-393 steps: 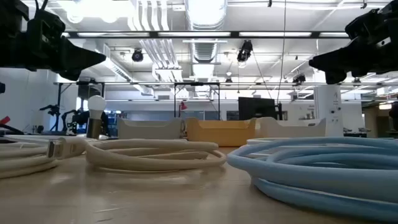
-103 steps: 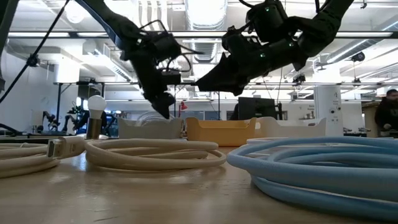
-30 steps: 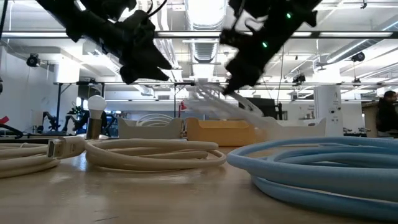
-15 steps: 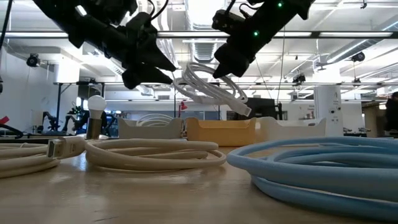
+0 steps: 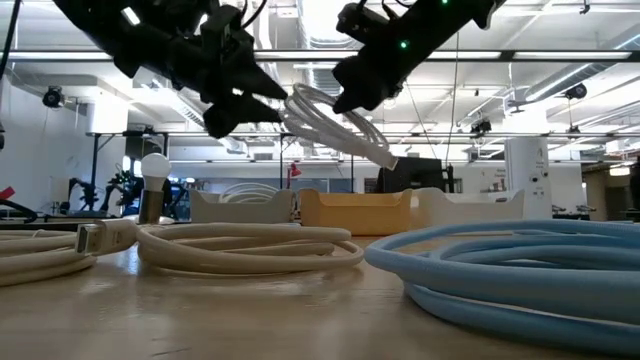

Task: Pick & Place USB Port
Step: Put the white charger cable into the gray bin

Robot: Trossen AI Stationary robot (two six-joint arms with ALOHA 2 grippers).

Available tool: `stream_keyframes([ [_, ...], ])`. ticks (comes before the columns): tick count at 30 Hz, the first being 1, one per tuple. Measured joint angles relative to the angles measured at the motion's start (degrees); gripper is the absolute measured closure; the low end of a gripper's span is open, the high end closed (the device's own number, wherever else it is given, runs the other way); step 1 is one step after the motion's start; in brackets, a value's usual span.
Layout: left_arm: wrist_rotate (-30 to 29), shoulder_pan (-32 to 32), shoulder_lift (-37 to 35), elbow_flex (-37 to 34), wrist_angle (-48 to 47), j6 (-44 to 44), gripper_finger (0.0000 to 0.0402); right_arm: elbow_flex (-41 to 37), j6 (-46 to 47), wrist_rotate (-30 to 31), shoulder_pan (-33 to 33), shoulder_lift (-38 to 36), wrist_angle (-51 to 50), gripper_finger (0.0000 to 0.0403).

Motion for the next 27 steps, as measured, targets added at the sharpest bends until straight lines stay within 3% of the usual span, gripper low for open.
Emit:
stream_keyframes([
  [27,1.9,-0.04,0.0,0.0,9.1,5.81,0.022,0.0,-5.84,-2.67,-0.13,-0.07,8.47,0.039],
])
